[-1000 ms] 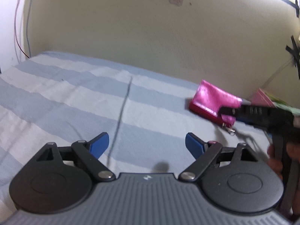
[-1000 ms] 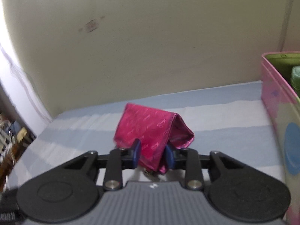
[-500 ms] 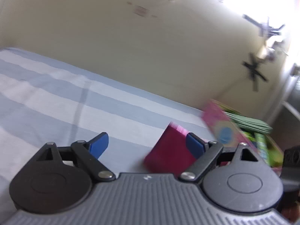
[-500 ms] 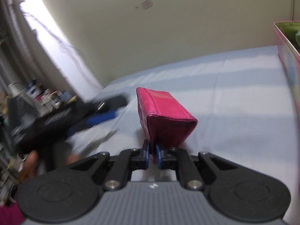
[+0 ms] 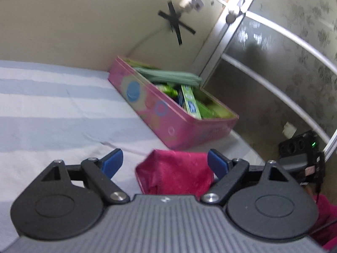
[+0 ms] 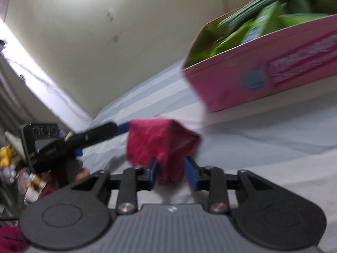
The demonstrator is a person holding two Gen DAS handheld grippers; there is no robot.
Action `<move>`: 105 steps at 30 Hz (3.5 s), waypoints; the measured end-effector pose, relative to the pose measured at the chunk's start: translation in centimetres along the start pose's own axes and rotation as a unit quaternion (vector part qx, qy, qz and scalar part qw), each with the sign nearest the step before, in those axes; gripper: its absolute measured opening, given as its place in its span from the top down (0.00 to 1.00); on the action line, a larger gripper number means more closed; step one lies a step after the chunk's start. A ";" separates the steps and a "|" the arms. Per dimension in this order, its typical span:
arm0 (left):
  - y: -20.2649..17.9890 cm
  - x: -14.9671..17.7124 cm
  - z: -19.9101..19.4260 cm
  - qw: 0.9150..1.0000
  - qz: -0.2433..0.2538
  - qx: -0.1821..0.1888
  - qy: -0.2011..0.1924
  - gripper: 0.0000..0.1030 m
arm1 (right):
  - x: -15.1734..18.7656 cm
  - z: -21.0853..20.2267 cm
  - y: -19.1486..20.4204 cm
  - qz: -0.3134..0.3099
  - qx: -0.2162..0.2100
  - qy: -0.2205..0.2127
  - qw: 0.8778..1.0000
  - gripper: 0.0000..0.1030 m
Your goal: Organize objects
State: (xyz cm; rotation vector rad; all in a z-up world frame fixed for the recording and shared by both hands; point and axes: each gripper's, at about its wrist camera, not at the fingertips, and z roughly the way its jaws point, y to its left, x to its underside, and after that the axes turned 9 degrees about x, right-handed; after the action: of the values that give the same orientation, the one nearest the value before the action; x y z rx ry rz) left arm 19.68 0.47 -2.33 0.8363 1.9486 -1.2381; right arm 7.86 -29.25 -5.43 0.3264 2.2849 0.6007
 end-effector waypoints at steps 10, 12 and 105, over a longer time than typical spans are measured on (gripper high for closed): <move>-2.4 1.7 0.9 0.998 0.010 -0.042 0.036 0.48 | 0.3 0.0 -0.1 -0.012 -0.032 -0.025 0.999 0.68; -2.5 1.8 0.8 0.998 -0.008 -0.043 0.038 0.60 | 0.4 0.1 0.3 -0.027 -0.040 -0.018 0.999 0.69; -21.8 6.2 2.8 0.937 0.146 -0.318 -0.008 0.21 | 10.0 -19.1 0.6 -0.027 0.102 -0.306 0.946 0.46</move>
State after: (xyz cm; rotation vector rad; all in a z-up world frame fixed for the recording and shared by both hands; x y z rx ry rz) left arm -0.74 -8.62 2.55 0.7249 1.9448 -0.3887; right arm -12.80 -30.90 0.69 0.4733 1.7431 0.1880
